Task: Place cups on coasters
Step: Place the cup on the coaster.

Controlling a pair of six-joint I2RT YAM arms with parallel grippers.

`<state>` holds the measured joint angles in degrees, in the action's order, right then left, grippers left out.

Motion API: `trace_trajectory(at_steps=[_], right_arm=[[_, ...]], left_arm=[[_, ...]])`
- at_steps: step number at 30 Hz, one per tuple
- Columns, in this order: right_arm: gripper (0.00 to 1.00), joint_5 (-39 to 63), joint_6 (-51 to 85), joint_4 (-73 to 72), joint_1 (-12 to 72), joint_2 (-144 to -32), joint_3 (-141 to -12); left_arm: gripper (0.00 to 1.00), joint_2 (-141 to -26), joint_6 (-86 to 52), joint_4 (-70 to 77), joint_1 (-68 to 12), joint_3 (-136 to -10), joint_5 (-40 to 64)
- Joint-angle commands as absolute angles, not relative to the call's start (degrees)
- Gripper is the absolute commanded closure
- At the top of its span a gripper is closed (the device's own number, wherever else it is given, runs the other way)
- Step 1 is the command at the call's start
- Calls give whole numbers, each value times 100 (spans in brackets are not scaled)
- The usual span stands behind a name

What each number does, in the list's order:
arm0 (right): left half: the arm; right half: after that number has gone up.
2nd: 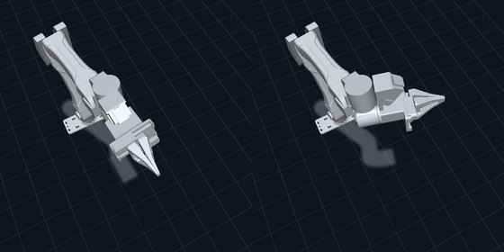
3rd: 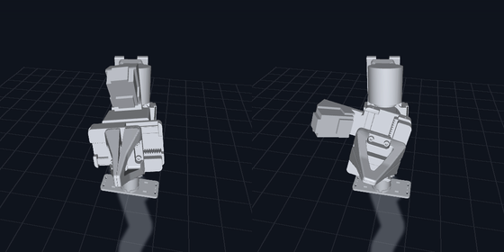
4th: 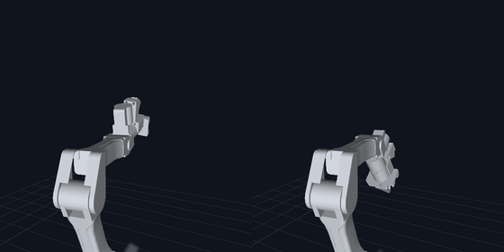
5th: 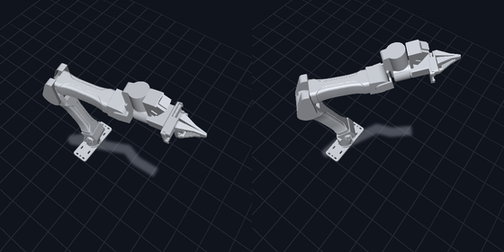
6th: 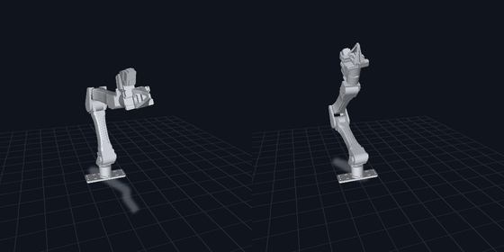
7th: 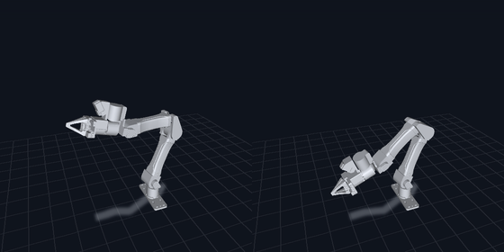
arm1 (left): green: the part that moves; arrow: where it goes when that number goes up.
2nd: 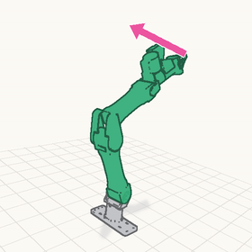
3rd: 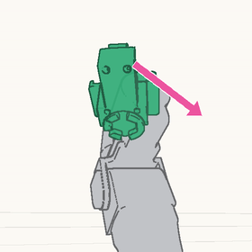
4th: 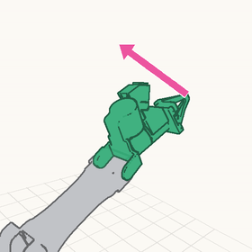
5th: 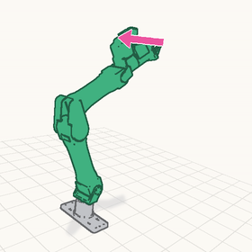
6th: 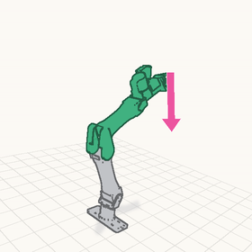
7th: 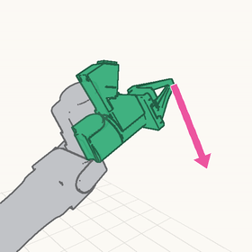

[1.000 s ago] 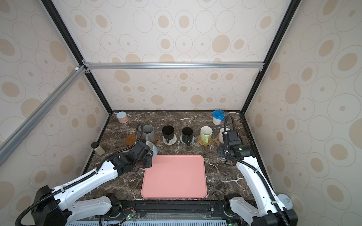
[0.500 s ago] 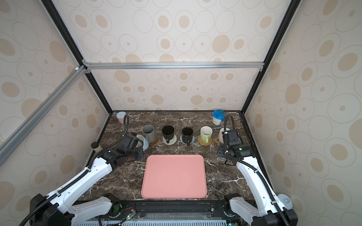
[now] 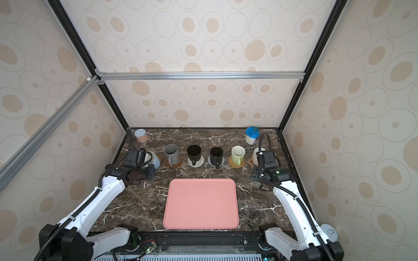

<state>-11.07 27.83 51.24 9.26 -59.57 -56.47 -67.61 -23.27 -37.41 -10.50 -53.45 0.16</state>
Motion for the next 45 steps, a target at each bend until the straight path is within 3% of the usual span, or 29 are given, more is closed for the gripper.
trace_trajectory(at_steps=[1,14,34,45], right_arm=[[55,-1217,2804,5246,879,-5837,-5751],[55,-1309,2790,5417,879,-5643,-5754],[55,-1378,2821,5597,885,-5433,-5715],[55,-1468,2799,5678,880,-5287,-5617]], left_arm=[[94,-6967,-1799,-3235,-757,-5778,283],[94,-8070,-1198,-2734,-41,-6191,688],[94,-9576,-682,-3192,132,-7277,623],[94,-9864,-625,-3410,141,-7433,519]])
